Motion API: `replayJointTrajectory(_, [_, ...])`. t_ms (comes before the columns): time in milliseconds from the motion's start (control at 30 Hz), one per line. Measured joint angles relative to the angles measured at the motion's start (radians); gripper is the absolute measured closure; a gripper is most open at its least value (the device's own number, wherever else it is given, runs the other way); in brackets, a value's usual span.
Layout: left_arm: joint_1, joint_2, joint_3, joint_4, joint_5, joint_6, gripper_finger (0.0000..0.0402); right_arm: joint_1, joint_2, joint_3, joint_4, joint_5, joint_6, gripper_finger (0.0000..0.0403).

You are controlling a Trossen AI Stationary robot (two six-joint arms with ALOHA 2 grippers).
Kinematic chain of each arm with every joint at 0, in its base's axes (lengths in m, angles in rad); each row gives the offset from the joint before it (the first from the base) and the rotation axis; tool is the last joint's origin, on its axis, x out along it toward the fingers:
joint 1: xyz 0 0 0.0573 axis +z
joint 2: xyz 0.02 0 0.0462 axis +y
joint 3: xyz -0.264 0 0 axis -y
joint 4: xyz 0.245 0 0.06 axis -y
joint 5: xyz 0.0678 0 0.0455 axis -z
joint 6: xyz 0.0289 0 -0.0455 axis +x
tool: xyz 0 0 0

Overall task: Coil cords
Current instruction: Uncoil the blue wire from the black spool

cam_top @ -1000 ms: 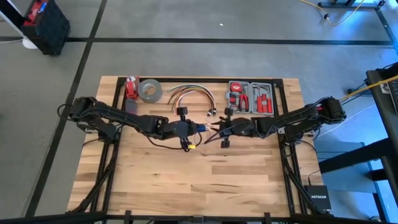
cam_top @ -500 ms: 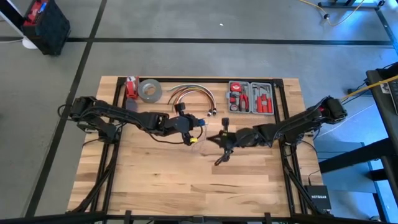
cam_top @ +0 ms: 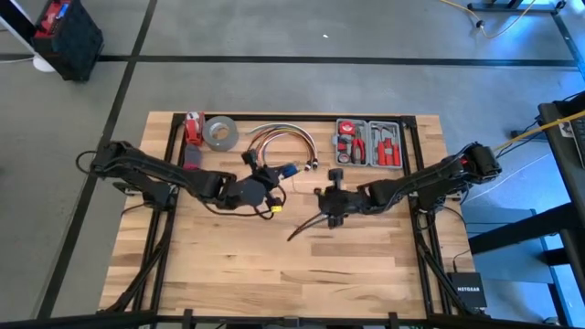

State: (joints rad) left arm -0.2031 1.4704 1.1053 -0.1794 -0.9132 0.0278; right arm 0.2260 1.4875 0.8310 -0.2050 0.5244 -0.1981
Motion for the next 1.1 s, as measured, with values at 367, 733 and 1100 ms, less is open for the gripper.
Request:
replayJointTrajectory(367, [-0.048,-0.005,0.000,-0.016,-0.081,0.067,0.0400,-0.044,-0.051,0.031,-0.248,0.122,0.280,0.0269])
replayJointTrajectory(733, [-0.046,-0.005,0.000,-0.021,0.172,0.111,0.0400,-0.003,-0.092,0.091,-0.016,-0.001,0.162,0.0204])
replayJointTrajectory(1100, [-0.045,-0.004,0.000,-0.022,0.172,0.111,0.0400,-0.004,0.005,0.089,0.066,-0.011,0.081,0.0215])
